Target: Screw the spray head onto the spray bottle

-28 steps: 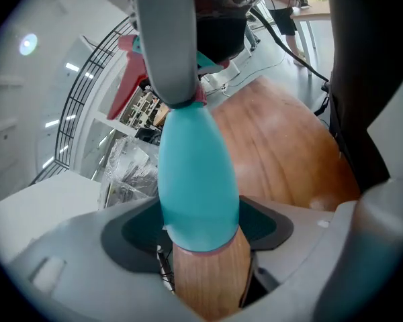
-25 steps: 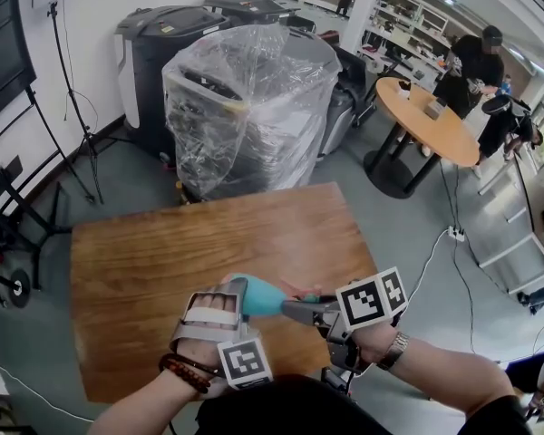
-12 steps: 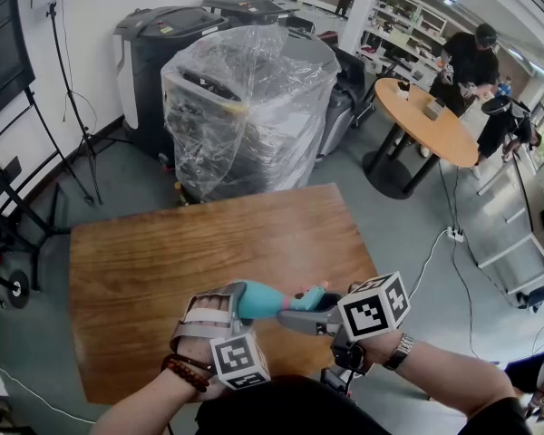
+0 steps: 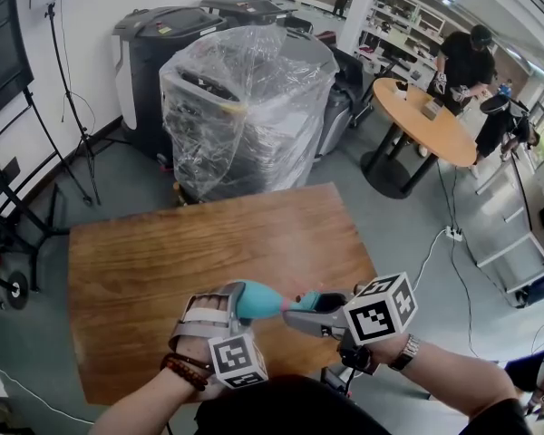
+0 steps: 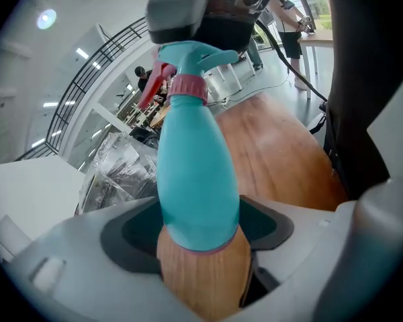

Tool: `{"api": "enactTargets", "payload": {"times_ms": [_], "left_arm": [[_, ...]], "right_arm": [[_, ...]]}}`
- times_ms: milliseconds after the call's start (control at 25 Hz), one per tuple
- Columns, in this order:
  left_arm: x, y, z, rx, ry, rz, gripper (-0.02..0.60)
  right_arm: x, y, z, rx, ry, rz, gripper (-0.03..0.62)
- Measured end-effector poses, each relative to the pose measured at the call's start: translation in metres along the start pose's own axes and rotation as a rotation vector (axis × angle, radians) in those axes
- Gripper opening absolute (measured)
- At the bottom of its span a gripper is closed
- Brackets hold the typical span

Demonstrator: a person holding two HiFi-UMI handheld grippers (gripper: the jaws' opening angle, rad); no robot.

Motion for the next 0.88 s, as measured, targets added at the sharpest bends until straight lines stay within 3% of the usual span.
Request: {"api": "enactTargets", "payload": {"times_ms": [80, 280, 520, 680, 880], "left_arm": [[-0.001, 0.002, -0.001, -0.002, 0.004, 0.009, 0.379], [-0.004, 0.001, -0.003, 0.027, 0.017, -0.007, 0.379], [-0.007, 0.000, -0.003, 0.059, 0.018, -0.018, 0.379], [-0.007, -0.002, -0.001, 0.115, 0.040, -0.022, 0.377], [-0.007, -0.003, -0.002, 0.103, 0.039, -0.011, 0.374]], "right_arm": [[-0.002, 0.000, -0.002, -0.090, -0.026, -0.030, 0.164], [-0.002, 0.001, -0.009, -0.349, -0.076, -0.104, 0.105], [0.003, 0.001, -0.031, -0.751, -0.101, -0.215, 0.098], [0.008, -0.009, -0.029, -0.897, -0.069, -0.258, 0.098], [0.011, -0.013, -0.030, -1.077, -0.086, -0.276, 0.097]]}}
Point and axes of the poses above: the fingertips, and each gripper's own axes: x forward along the fingers, z to its right, y out of its top, the point moved 7 cm from there along -x, backward along the fingers, and after that the axes turned 9 degrees about z, right-handed, at the moved point
